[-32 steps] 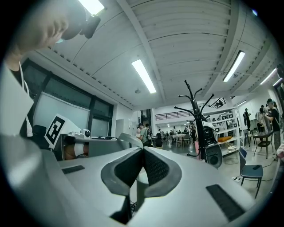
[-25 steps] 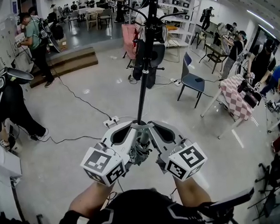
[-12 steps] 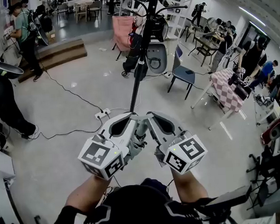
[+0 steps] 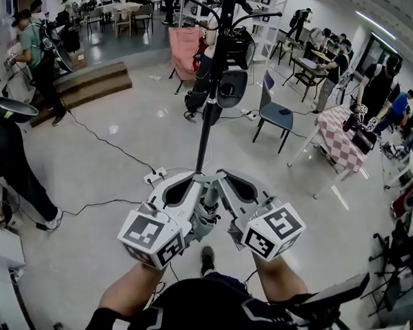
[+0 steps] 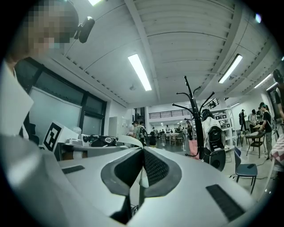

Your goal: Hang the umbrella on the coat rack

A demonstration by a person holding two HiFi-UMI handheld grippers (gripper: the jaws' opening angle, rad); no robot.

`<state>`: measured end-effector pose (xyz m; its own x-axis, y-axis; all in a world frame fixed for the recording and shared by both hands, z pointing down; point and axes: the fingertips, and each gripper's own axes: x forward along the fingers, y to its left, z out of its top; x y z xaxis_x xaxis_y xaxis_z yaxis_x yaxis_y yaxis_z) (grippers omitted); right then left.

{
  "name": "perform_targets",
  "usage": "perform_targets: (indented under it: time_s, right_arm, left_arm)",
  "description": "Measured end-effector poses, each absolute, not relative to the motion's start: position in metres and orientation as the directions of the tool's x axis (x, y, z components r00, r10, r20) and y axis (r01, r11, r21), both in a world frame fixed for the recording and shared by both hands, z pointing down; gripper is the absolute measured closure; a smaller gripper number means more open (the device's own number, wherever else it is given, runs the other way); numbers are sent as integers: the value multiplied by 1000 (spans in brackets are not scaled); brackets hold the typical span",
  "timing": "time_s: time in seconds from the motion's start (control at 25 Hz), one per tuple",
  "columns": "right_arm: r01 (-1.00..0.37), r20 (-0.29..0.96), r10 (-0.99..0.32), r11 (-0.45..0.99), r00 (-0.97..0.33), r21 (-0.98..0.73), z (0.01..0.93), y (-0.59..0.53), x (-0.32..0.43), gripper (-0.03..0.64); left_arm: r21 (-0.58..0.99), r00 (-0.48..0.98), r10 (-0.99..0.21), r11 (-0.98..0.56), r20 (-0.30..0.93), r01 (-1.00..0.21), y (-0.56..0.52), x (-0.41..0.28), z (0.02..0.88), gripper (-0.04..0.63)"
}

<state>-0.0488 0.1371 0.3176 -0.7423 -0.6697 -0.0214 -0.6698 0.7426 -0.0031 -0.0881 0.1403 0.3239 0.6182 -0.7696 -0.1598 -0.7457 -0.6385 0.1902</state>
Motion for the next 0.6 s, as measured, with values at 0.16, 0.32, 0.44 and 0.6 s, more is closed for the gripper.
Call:
perform_targets:
  time_s: [0.16,0.32,0.44,0.6]
  right_arm:
    - [-667,-34,-667,745,-745,-6,313,110,-44,608]
    - [-666,-45,-665,746,-745,2,307,80,-35,608]
    - [-665,-52,-664,747,-746,-5,305,57,-26,607]
    - [-660,-59,-660,751,-749,-9,303,29,-18,607]
  left_arm:
    - [181,619,-771,-636,-146,-750,114,-83,322,584]
    - [177,620,-771,-636,-141,-751,84,-75,319,584]
    - [173,623,-771,-637,-129,-751,61,-67,319,584]
    - [161,628,-769,-639,-118,-752,34,-57,318,584]
